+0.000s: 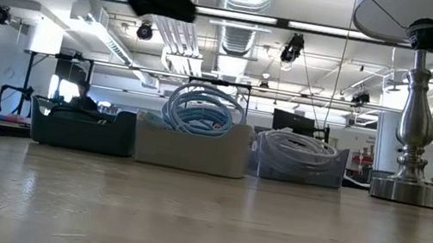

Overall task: Pick & Place USB Port
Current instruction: Return to Home Position

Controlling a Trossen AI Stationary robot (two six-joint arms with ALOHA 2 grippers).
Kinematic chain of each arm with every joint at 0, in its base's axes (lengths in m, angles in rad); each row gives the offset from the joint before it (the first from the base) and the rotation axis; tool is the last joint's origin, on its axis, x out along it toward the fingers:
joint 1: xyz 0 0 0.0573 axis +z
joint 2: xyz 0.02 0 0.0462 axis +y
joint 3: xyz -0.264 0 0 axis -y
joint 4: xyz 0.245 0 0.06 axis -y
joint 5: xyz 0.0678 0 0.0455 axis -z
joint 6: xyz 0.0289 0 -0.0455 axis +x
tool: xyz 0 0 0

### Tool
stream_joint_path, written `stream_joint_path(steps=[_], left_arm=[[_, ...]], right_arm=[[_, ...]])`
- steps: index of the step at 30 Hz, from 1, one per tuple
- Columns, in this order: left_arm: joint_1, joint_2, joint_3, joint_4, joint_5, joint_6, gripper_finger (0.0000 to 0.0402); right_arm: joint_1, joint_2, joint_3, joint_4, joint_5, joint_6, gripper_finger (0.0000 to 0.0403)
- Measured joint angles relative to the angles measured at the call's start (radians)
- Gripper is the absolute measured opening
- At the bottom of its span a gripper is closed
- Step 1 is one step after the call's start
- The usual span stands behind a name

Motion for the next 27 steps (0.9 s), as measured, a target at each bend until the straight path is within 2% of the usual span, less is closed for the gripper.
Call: stream_joint_path(steps=[3,6,9,12,17,22,27], left_arm=[[-0.007,-0.161,-0.182,0.094,0.128,-0.016,0.0151],[-0.008,-0.308,-0.341,0.200,0.216,-0.010,0.0151],[-0.008,-0.437,-0.487,0.317,0.259,0.021,0.0151],[-0.007,-0.546,-0.608,0.463,0.269,0.012,0.0151],[-0.006,-0.683,-0.723,0.508,0.267,0.000,0.0149],[-0.003,-0.792,-0.769,0.495,0.272,0.038,0.0136],[-0.001,-0.870,-0.801,0.456,0.271,0.048,0.0124]], right_arm=[[-0.001,-0.052,-0.126,0.327,-0.021,-0.240,0.0043],[-0.013,-0.088,-0.260,0.688,-0.107,-0.478,0.0043],[-0.049,-0.106,-0.382,1.008,-0.233,-0.673,0.0043],[-0.103,-0.126,-0.466,1.191,-0.364,-0.744,0.0043],[-0.211,-0.189,-0.545,1.208,-0.446,-0.693,0.0043],[-0.309,-0.266,-0.553,1.144,-0.610,-0.717,0.0043],[-0.368,-0.337,-0.553,1.035,-0.632,-0.721,0.0043]])
